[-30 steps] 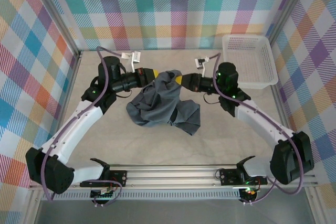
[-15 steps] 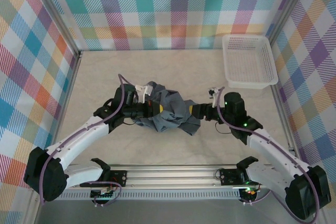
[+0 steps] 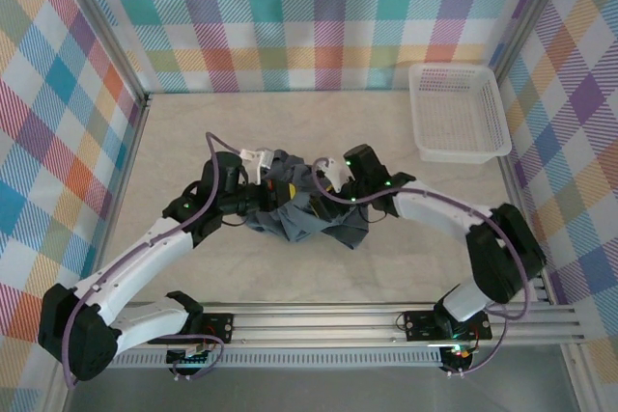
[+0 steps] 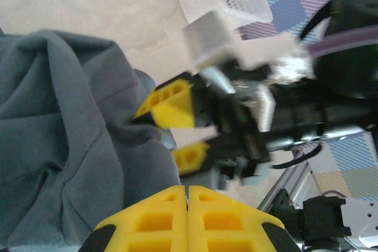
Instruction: Fold the inside-out t-shirt
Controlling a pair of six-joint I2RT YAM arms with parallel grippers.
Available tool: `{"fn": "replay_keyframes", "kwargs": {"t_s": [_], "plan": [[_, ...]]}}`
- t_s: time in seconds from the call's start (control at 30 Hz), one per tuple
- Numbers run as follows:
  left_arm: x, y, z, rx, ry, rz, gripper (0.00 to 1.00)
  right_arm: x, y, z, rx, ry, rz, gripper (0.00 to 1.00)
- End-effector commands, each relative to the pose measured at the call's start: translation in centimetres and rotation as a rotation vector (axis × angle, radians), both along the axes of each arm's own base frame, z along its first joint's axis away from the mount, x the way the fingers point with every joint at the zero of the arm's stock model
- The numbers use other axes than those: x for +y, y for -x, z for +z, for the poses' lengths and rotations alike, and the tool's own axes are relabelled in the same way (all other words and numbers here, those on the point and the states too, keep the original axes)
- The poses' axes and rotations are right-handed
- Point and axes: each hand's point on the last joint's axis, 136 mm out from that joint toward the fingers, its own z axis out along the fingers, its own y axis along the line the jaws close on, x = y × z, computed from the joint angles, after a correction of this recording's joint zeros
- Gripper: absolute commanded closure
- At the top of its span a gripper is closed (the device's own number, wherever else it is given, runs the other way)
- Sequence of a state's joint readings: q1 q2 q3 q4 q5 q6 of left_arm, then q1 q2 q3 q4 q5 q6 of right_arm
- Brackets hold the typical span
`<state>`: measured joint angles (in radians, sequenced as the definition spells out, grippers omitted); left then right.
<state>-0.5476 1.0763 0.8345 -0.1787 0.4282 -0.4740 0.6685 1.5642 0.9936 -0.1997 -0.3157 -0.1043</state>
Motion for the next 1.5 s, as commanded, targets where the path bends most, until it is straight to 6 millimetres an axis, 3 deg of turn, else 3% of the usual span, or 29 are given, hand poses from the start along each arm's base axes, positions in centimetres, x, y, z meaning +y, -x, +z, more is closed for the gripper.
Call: {"fn": "replay_keyframes", "kwargs": {"t_s": [0.0,0.03,0.1,0.17,0.23,0.33,0.43,0.47,0.57,0.67,0.73,0.83,1.0,1.17,1.23,1.3,1.4,1.43,1.47], "plan": [[1.4,-0.1,2.9,-0.099,-0.026,0.059,1.0,0.9,0.0,1.5,-0.015,0.005,0.031,0.85],[2.3,-0.3,2.8,-0.108,-0.051,0.101,1.0,0.7,-0.4,2.7,-0.022,-0.021,-0.015,1.0],[5.0,-0.6,0.7,-0.072,-0.162,0.228,1.0,0.4,-0.7,6.4,-0.057,-0.137,-0.081,1.0],[7.1,-0.5,-2.0,-0.027,-0.264,0.298,1.0,-0.3,-0.7,11.5,-0.095,-0.349,-0.139,1.0],[7.7,0.2,-4.7,0.018,-0.306,0.299,1.0,-1.4,-0.4,15.3,-0.101,-0.533,-0.167,1.0],[7.2,0.9,-6.8,0.067,-0.276,0.28,0.99,-1.5,1.1,17.9,-0.051,-0.653,-0.089,1.0],[6.3,0.5,-4.9,0.016,-0.238,0.237,0.76,-0.5,2.6,18.2,0.059,-0.655,0.009,1.0],[6.0,0.4,-3.6,-0.033,-0.245,0.205,0.66,-0.3,2.7,18.0,0.098,-0.65,0.016,1.0],[5.8,0.3,0.7,-0.203,-0.33,0.102,0.5,0.2,2.5,17.7,0.191,-0.621,0.008,1.0],[2.5,2.2,4.4,-0.327,-0.296,-0.17,0.44,0.5,2.0,17.5,0.245,-0.6,-0.016,1.0],[-0.1,4.2,5.6,-0.359,-0.257,-0.349,0.43,0.7,1.5,17.4,0.27,-0.581,-0.038,1.0],[-2.3,5.0,5.3,-0.389,-0.283,-0.457,0.41,1.0,1.3,17.5,0.297,-0.572,-0.036,1.0],[-0.5,-1.0,3.2,-0.429,-0.511,-0.207,0.34,1.6,2.3,18.7,0.33,-0.619,0.047,1.0],[0.9,-5.4,2.2,-0.507,-0.654,-0.039,0.3,1.7,3.5,19.2,0.389,-0.61,0.101,1.0],[2.0,-7.0,1.7,-0.529,-0.732,0.047,0.36,1.8,4.0,19.1,0.408,-0.608,0.126,1.0],[2.1,-7.6,2.1,-0.547,-0.748,0.066,0.53,1.8,4.2,18.7,0.435,-0.591,0.133,1.0],[0.7,-6.7,4.6,-0.598,-0.628,0.026,0.91,1.7,3.5,17.2,0.476,-0.538,0.073,0.98],[0.0,-6.2,5.9,-0.627,-0.561,0.011,1.0,1.6,3.0,16.3,0.484,-0.506,0.023,0.96],[-0.5,-5.6,6.9,-0.638,-0.508,-0.004,1.0,1.2,2.2,15.0,0.492,-0.467,-0.038,0.92]]}}
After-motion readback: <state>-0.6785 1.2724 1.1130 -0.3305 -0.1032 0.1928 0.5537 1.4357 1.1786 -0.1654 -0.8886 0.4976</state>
